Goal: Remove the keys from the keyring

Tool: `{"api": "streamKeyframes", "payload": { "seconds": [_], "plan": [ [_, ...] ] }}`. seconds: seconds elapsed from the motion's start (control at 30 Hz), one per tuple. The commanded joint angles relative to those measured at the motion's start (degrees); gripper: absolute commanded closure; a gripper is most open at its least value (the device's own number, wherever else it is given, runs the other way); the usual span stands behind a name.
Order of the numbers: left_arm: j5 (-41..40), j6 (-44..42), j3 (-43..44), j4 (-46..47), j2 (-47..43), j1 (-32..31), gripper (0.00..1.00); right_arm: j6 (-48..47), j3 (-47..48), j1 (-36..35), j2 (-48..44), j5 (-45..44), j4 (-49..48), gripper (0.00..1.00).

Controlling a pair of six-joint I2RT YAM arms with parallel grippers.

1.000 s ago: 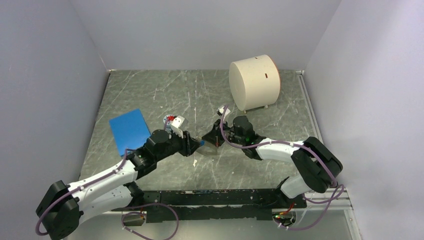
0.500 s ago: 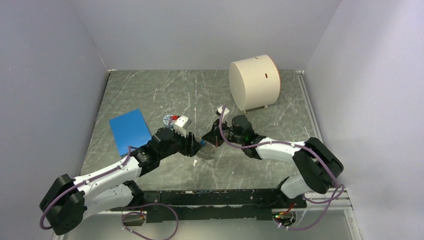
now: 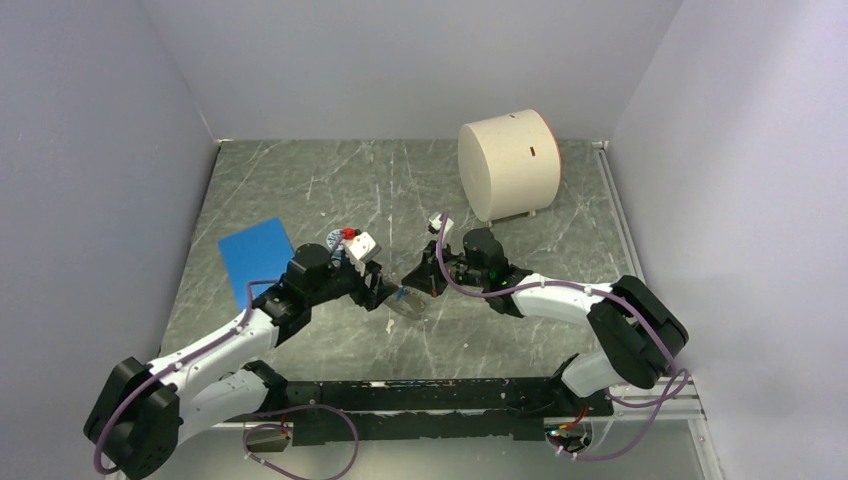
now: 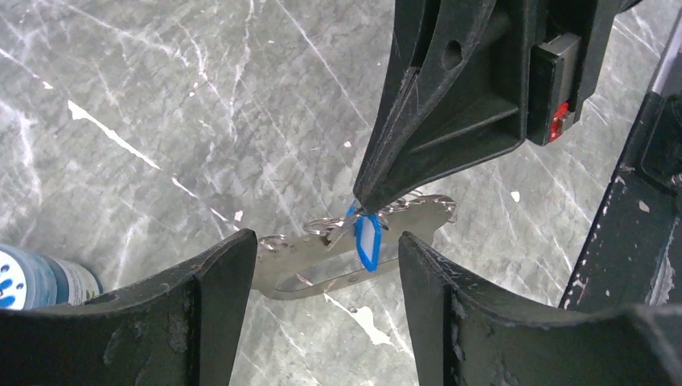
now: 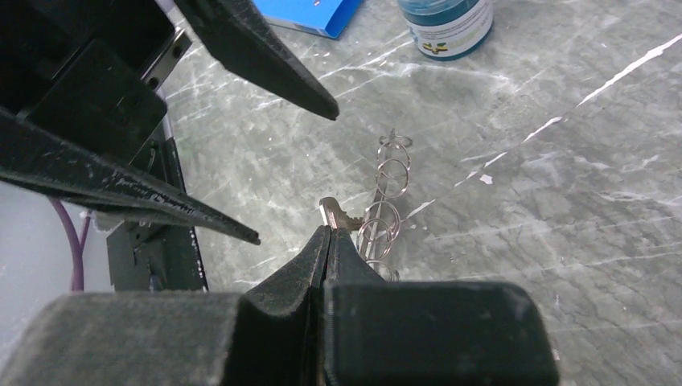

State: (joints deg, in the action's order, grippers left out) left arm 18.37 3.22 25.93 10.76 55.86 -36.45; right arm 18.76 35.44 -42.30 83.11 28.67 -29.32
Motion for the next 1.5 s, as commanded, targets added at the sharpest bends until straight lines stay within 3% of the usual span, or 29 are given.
{"api": "streamKeyframes", "payload": {
  "seconds": [0.0, 0.2, 0.5, 0.87, 1.17, 1.47],
  "plan": [
    [12.58, -5.65, 1.26, 3.76, 2.85, 2.97, 0.30, -1.74, 2.65, 0.59, -2.54, 3.86, -1.20, 1.00],
    [16.49, -6.92, 3.15, 2.80, 5.90, 3.17, 0.31, -2.17, 3.13, 0.79, -2.69, 5.88, -0.58, 1.00],
    [15.41, -9.61, 4.48, 2.15, 8.01, 3.19, 0.33, -2.75, 3.80, 0.90, -2.14, 9.15, -0.31, 1.00],
    [19.28, -10.98, 5.82, -0.46, 9.74, 3.22, 0.52, -2.52, 3.58, 1.16, -2.26, 11.71, -1.17, 1.00],
    [20.59, -8.24, 3.11, 0.63, 4.57, 3.05, 0.42, -3.44, 3.55, 1.93, -2.34, 14.44, -1.00, 1.00],
    [20.95, -9.49, 3.86, -0.94, 6.12, 2.97, 0.47, -3.95, 3.76, 2.11, -2.16, 16.63, -0.75, 1.00]
  ]
}}
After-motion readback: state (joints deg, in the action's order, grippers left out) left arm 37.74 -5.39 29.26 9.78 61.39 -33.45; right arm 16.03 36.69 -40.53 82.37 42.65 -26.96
